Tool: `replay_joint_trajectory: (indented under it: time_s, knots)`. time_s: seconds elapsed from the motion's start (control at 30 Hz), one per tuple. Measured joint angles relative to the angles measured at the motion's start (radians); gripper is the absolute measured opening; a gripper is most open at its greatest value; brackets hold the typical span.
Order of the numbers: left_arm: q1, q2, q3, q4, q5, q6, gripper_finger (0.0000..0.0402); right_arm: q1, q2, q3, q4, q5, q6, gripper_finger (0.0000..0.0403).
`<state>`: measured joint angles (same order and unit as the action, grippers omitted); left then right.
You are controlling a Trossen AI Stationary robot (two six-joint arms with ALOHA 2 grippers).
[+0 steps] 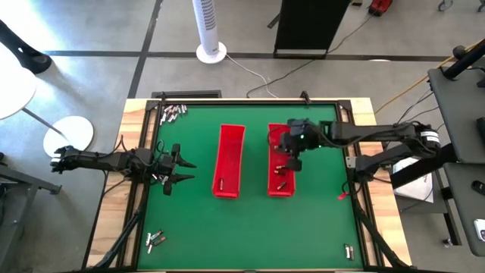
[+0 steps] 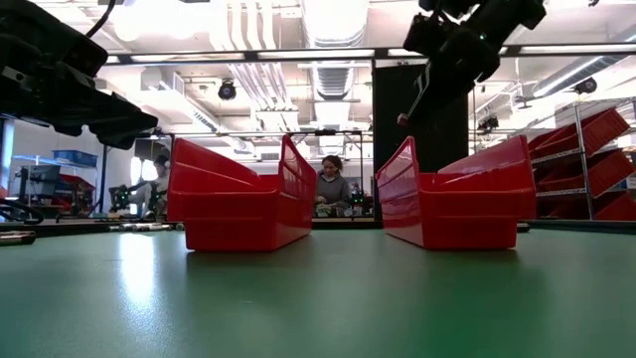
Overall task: Sort batteries
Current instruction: Put the black battery into the right red bin
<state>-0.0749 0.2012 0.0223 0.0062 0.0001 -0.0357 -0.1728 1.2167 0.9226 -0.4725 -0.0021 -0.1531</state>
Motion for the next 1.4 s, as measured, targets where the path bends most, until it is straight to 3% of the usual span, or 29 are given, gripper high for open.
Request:
replay_joint_trajectory:
  time_s: [0.27, 0.43, 0.83, 1.17, 1.4]
  knots:
    - [0.000, 0.000, 0.000, 0.000, 0.000, 0.000, 0.0155, 0.084, 0.121, 0.012, -0.048, 0.002, 0.083, 0.0053]
    - [0.000, 0.000, 0.000, 0.000, 0.000, 0.000, 0.0155, 0.083, 0.231, 0.082, -0.178, 0.004, 0.101, 0.0053]
    - [0.000, 0.000, 0.000, 0.000, 0.000, 0.000, 0.0155, 0.083, 0.462, 0.225, -0.308, 0.003, 0.055, 0.0053]
    - [0.000, 0.000, 0.000, 0.000, 0.000, 0.000, 0.0155, 0.081, 0.505, 0.228, -0.299, 0.006, 0.075, 0.0053]
    - [0.000, 0.000, 0.000, 0.000, 0.000, 0.000, 0.0155, 0.074, 0.506, 0.190, -0.261, 0.066, 0.082, 0.0053]
